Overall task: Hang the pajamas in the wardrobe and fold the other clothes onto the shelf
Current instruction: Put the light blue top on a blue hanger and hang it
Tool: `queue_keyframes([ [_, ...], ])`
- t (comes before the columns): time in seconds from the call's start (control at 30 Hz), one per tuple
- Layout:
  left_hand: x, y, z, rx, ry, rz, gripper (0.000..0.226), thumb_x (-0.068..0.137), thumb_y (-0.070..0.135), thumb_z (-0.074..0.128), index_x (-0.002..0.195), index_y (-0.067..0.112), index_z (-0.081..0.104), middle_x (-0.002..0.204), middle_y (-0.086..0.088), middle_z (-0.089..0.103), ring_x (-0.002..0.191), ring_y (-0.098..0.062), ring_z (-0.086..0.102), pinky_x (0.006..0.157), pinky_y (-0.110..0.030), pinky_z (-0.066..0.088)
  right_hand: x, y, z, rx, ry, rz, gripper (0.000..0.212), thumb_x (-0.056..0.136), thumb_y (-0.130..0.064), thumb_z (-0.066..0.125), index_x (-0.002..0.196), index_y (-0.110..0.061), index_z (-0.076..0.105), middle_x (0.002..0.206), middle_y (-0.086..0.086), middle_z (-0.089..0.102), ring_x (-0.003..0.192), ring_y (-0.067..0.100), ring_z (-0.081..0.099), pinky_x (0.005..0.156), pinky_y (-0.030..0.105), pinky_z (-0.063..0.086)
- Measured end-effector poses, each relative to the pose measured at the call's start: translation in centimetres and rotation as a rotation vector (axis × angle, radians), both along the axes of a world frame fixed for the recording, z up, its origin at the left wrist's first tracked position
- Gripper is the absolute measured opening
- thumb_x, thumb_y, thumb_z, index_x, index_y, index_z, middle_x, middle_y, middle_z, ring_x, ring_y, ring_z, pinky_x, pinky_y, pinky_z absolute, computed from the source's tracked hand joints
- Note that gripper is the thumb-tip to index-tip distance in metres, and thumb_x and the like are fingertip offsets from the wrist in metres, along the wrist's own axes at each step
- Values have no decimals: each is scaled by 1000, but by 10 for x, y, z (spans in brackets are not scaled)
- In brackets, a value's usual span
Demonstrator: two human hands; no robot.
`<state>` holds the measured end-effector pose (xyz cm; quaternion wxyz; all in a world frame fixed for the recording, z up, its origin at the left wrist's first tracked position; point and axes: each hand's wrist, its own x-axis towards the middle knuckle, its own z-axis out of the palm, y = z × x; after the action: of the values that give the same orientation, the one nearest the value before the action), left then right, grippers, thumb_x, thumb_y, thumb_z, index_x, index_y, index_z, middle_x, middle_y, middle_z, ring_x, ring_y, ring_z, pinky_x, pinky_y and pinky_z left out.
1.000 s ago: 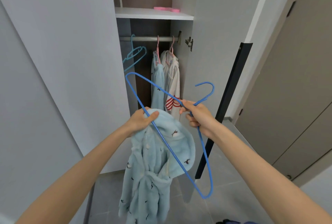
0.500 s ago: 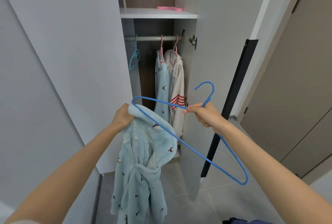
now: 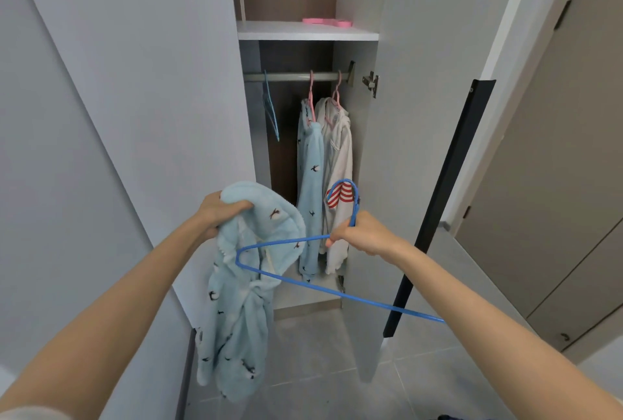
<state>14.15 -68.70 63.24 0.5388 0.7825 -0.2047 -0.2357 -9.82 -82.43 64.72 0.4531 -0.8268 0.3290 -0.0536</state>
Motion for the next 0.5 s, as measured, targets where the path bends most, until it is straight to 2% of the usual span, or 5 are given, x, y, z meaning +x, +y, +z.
queue_keyframes([
  [0.1,3,0,8,-12,-2,-17,32,78,27,75,104,14,61,98,-1,62,82,-14,60,57,-23,47,11,3,-1,-131,-40,18,26,83,-15,65,81,11,67,64,11,38,54,14,34,44,11,30],
  [0.2,6,3,17,-50,-38,-53,34,80,28,74,108,16,62,105,-2,64,91,-17,61,62,-24,49,19,3,0,-240,-77,12,19,85,-15,61,78,-6,76,53,2,45,51,15,37,47,20,32],
  [0.27,5,3,21,-74,-62,-78,32,82,30,71,110,18,62,107,-1,64,91,-16,61,62,-23,49,25,5,1,-311,-94,5,22,86,-16,57,79,-10,76,45,-9,48,49,16,38,47,24,32],
  [0.4,-4,-5,24,-185,65,-64,29,87,31,65,111,16,61,109,-6,66,98,-20,63,75,-30,52,39,14,-1,-321,-116,35,23,89,-15,55,82,-10,77,38,-21,49,35,7,38,40,15,27],
  [0.5,-15,-10,30,-252,183,-76,34,90,26,61,119,7,58,110,-11,65,97,-23,62,83,-35,52,48,18,-7,-338,-83,37,24,87,-16,58,81,-2,75,47,-4,58,38,8,41,45,21,32],
])
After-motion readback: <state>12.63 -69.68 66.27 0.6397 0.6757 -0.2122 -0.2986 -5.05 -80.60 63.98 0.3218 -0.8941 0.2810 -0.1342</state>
